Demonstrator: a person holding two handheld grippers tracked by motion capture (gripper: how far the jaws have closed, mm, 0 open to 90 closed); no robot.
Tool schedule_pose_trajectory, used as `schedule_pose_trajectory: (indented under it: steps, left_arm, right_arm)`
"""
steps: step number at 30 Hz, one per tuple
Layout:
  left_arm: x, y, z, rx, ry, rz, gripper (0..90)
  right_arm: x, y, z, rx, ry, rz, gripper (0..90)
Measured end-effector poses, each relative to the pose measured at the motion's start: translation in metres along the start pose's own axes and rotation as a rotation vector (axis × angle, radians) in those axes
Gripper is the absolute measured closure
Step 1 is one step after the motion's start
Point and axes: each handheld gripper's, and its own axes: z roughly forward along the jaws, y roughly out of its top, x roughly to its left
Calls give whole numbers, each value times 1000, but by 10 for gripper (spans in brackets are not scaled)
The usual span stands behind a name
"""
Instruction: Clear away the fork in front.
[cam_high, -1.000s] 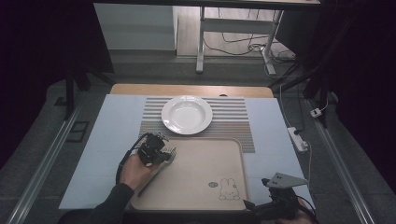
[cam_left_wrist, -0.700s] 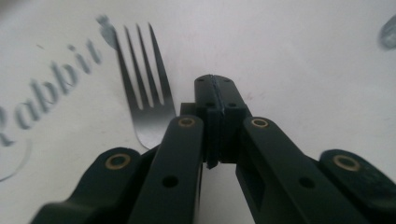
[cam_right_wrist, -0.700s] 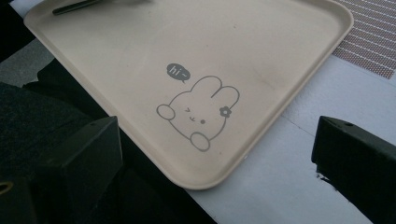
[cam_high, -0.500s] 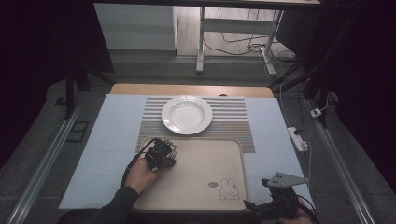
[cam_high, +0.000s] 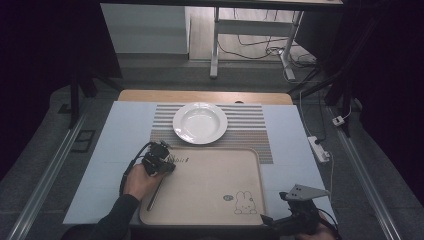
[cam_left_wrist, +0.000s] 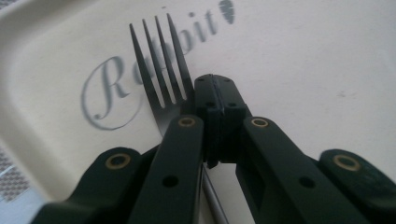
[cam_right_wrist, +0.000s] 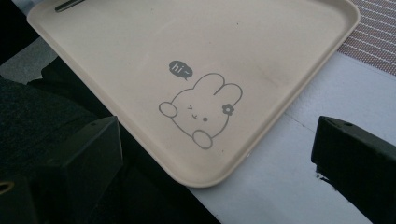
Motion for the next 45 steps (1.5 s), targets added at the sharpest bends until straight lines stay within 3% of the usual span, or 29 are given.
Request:
schedule_pose_trajectory:
  steps: [9,15,18,20,25,28,30,33,36,40,45]
  left_arm:
    - [13,-4,-4,-5,1,-41,895]
    - [14,-6,-4,-13,-7,-37,893]
    - [14,-6,-6,-15,-4,-30,850]
    - [13,-6,-9,-29,10,-16,807]
    - [10,-9,-20,-91,-19,9,666]
    - [7,-13,-29,-141,-25,47,503]
    - [6,-16,-35,-158,-19,53,398]
    - [5,-22,-46,-206,-55,50,300]
    - [3,-29,-56,-245,-98,44,239]
    - [0,-41,-65,-265,-105,68,152]
    - [-1,-60,-73,-289,-152,56,97]
  right_arm:
    - [0,0,0,4,-2,-3,20]
    - [1,0,0,3,-3,-10,21]
    - [1,0,1,4,-5,-15,21]
    - [1,0,0,4,-3,-11,21]
    - [2,0,0,2,-4,-10,21]
    - [2,0,0,3,-5,-11,22]
    - [2,0,0,3,-7,-11,22]
    - [2,0,0,2,-7,-10,22]
    - [2,0,0,3,-10,-11,22]
    - [2,1,0,2,-11,-12,22]
    - [2,1,0,2,-12,-11,22]
